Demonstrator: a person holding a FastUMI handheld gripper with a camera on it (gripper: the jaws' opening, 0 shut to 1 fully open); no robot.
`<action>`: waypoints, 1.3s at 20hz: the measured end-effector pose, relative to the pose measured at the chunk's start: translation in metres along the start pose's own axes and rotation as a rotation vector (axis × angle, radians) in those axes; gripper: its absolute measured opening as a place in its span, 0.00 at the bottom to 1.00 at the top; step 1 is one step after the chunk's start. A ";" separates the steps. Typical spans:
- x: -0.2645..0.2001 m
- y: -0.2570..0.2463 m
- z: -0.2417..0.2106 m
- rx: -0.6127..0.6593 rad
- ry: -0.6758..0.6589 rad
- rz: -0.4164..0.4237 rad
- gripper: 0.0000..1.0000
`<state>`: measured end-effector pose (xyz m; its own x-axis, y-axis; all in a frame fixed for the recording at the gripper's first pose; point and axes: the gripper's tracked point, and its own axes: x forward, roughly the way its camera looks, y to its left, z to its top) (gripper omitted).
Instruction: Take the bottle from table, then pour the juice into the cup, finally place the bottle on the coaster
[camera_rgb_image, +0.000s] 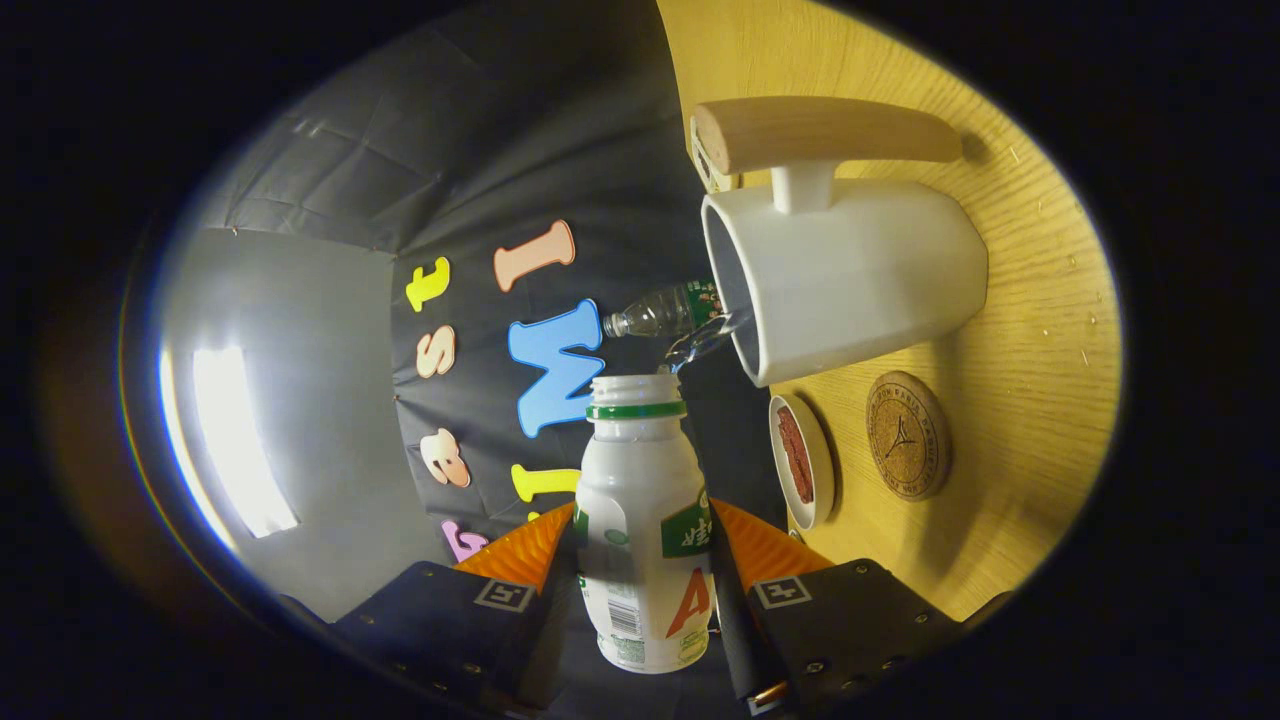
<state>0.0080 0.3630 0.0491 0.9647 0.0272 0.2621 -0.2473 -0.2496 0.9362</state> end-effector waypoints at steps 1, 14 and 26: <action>-0.001 0.001 0.000 0.007 -0.003 0.002 0.65; -0.005 0.004 0.006 0.076 -0.040 0.032 0.65; -0.003 0.013 0.014 0.152 -0.091 0.088 0.65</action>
<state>0.0028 0.3467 0.0567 0.9458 -0.0870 0.3129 -0.3213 -0.3908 0.8626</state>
